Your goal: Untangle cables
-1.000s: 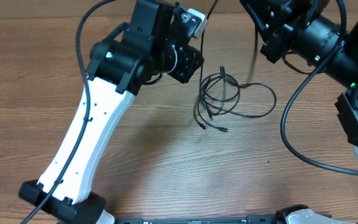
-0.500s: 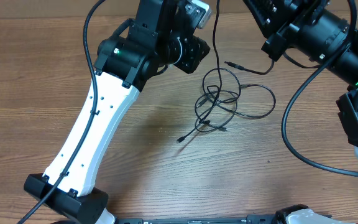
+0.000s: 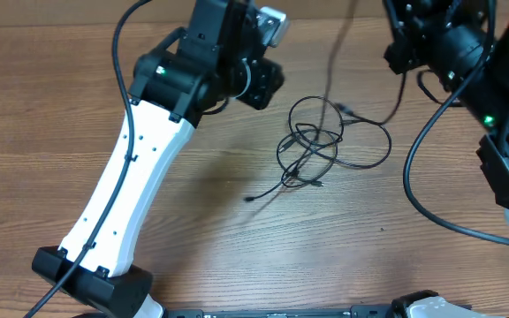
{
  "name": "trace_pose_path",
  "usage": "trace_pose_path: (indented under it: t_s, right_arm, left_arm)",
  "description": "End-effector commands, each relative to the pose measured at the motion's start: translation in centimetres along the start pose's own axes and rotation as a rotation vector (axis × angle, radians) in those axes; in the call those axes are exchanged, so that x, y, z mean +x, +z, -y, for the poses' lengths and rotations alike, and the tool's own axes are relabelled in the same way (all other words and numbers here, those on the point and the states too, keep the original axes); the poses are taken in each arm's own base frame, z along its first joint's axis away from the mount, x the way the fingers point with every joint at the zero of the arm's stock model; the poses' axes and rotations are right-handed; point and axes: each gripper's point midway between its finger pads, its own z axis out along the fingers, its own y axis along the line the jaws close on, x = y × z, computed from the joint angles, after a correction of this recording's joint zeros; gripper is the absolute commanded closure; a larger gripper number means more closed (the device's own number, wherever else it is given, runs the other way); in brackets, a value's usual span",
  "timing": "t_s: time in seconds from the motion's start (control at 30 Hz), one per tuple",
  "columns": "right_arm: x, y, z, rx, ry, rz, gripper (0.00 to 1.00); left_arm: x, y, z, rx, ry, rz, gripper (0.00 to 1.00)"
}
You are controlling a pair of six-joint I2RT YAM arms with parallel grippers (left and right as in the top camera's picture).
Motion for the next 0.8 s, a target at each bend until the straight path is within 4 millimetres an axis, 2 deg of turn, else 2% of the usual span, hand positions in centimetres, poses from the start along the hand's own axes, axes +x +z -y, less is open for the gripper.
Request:
trace_pose_path:
  t_s: [0.0,0.1,0.17,0.2,0.33,0.43,0.5,0.6,0.77]
  right_arm:
    - [0.2,-3.1,9.4,0.573,-0.011,0.010,0.96]
    - [1.8,-6.7,14.9,0.962,0.009,-0.021,0.96]
    - [2.6,-9.0,17.6,1.162,0.013,-0.038,0.96]
    - [3.1,-9.4,18.5,1.202,0.016,-0.056,0.96]
    - [5.1,-9.7,20.7,1.238,0.098,-0.111,0.96]
    - [7.8,-7.4,20.6,1.080,0.177,-0.233,0.96]
    - [9.4,-6.8,20.5,1.018,0.215,-0.308,0.96]
    - [10.8,-7.2,21.5,1.043,0.264,-0.358,0.96]
    - [11.4,-8.7,24.5,1.140,0.309,-0.371,0.96]
  left_arm:
    - [0.9,-0.2,-2.2,-0.062,-0.055,-0.036,0.60]
    - [1.8,-0.4,-2.9,-0.073,-0.077,-0.070,0.61]
    - [2.2,-0.5,-3.1,-0.077,-0.084,-0.086,0.62]
    - [2.3,-0.5,-3.1,-0.077,-0.085,-0.089,0.62]
    - [2.5,-0.5,-3.1,-0.077,-0.087,-0.095,0.62]
    - [2.6,-0.6,-3.1,-0.077,-0.088,-0.101,0.62]
    - [2.6,-0.6,-3.0,-0.074,-0.089,-0.102,0.62]
    - [3.0,-0.6,-3.0,-0.074,-0.093,-0.116,0.61]
    - [3.8,-0.7,-3.0,-0.075,-0.101,-0.148,0.61]
